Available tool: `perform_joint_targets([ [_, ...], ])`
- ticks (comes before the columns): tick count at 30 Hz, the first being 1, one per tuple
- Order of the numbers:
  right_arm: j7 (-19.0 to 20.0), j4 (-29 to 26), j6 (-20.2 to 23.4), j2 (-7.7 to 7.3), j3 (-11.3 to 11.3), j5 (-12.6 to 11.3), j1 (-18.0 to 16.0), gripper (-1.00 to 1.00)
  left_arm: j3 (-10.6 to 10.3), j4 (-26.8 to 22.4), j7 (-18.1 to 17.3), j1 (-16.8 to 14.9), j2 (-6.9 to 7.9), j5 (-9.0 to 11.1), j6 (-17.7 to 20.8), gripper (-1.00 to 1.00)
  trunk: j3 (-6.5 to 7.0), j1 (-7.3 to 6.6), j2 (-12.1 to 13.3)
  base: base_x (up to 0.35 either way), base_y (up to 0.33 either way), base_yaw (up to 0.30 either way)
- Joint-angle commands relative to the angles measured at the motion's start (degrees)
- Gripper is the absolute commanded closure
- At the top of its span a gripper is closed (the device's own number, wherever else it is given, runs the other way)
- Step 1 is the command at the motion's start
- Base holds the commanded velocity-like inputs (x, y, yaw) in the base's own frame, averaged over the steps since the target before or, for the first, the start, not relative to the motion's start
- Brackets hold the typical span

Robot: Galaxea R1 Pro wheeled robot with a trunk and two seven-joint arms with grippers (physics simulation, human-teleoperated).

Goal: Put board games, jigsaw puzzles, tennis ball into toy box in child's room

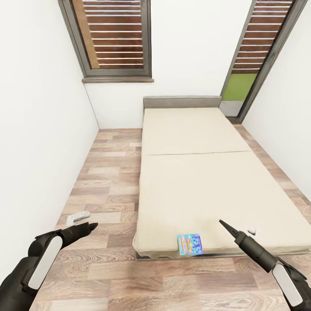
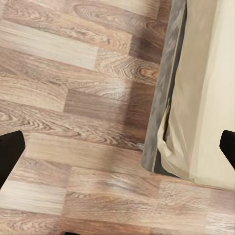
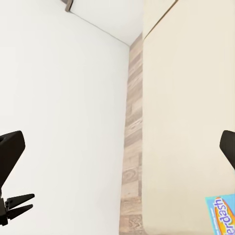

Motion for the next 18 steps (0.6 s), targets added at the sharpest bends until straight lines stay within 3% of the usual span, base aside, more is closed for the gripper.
perform_joint_targets([
  [1, 0.1, 0.0, 0.5, -0.02, 0.0, -0.4, 0.0, -1.00, 0.0, -0.1, 0.5, 0.0, 0.01, 0.6, 0.2, -1.00, -0.14, 0.23, -0.5, 0.000, 0.000, 0.000],
  [18, 0.1, 0.0, 0.5, 0.03, 0.0, -0.4, 0.0, -1.00, -0.1, -0.1, 0.5, 0.0, 0.01, 0.6, 0.2, -1.00, -1.57, 3.97, -7.3, 0.000, 0.000, 0.000],
])
